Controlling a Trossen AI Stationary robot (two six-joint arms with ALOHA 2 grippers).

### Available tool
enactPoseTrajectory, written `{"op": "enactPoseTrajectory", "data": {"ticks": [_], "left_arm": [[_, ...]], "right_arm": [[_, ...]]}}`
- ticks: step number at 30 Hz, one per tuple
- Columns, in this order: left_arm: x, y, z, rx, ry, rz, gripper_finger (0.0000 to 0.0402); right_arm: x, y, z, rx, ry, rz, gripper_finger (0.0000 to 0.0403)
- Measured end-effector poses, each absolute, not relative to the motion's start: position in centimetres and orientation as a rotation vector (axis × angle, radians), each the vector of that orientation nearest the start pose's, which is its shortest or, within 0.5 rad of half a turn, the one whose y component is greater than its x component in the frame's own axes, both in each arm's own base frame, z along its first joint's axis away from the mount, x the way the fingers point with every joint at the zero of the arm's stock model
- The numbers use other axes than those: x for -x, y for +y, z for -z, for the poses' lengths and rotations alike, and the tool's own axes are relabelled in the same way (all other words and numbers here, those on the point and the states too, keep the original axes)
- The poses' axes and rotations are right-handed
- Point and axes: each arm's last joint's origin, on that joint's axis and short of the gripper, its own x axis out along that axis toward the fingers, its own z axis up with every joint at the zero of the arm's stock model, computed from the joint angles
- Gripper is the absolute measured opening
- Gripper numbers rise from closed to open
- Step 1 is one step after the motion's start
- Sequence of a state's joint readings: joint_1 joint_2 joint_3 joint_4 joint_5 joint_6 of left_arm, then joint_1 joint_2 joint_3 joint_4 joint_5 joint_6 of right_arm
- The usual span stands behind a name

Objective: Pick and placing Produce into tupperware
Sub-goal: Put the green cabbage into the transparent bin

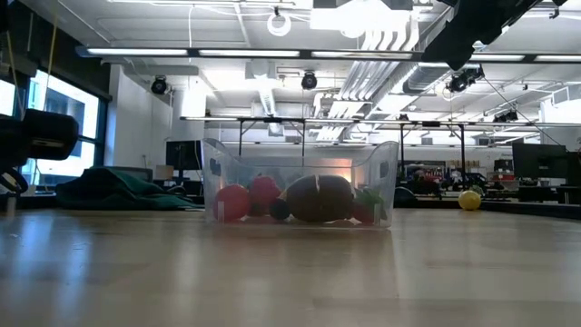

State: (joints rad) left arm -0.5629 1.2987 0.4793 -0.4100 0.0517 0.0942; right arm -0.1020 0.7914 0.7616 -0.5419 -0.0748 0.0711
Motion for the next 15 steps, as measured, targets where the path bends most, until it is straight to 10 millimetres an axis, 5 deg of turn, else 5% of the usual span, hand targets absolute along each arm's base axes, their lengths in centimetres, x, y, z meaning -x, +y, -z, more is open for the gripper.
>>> {"op": "enactPoseTrajectory", "data": {"ticks": [15], "left_arm": [[-16.20, -10.40, -12.86, -0.384, 1.187, 0.584, 0.0244]], "right_arm": [[-16.18, -1.44, -29.16, -0.120, 0.569, 0.047, 0.0062]]}}
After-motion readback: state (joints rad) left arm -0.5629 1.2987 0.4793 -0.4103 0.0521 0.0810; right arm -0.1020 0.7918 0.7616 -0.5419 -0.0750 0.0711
